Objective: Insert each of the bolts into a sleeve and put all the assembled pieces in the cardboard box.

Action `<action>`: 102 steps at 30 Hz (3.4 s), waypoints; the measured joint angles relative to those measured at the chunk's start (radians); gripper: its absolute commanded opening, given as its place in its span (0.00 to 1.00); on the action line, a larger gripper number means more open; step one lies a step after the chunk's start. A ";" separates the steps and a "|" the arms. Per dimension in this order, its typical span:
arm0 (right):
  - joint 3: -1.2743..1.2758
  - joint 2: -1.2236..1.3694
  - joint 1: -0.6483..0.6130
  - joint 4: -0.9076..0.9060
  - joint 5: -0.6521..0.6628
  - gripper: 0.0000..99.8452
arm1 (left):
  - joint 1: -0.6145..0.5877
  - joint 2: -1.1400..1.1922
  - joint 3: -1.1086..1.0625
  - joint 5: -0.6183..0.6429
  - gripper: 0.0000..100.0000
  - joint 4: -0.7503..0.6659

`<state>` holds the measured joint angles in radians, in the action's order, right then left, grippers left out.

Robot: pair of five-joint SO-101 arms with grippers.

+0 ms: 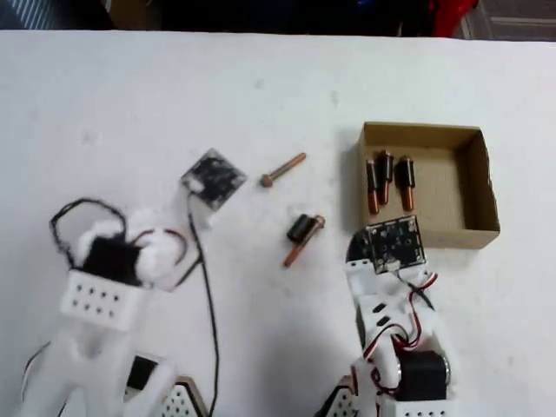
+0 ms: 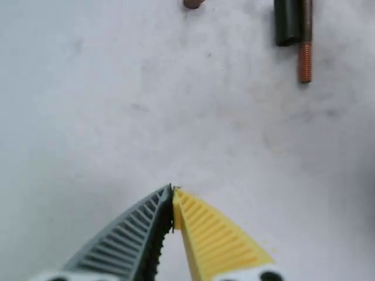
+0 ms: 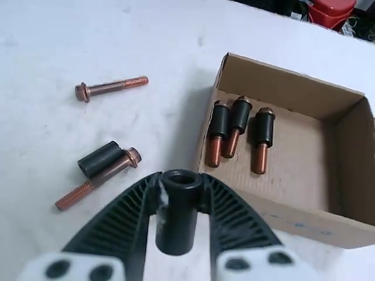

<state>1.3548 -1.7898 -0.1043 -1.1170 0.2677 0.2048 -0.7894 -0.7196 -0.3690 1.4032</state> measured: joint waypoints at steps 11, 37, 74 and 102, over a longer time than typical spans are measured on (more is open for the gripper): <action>0.048 -0.002 0.003 0.026 0.000 0.02 | 0.249 0.333 0.054 0.121 0.02 -0.247; 0.064 0.000 0.132 0.046 0.000 0.02 | 0.396 1.066 0.606 0.230 0.02 -0.298; 0.064 0.000 0.132 0.046 0.000 0.02 | 0.390 1.389 0.835 0.230 0.16 -0.307; 0.104 0.000 0.132 0.074 0.000 0.02 | 0.400 1.568 1.198 0.229 0.02 0.035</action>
<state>1.4592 -1.7898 0.0276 -1.0434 0.2677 0.6053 0.7787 0.4787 -0.1404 1.4385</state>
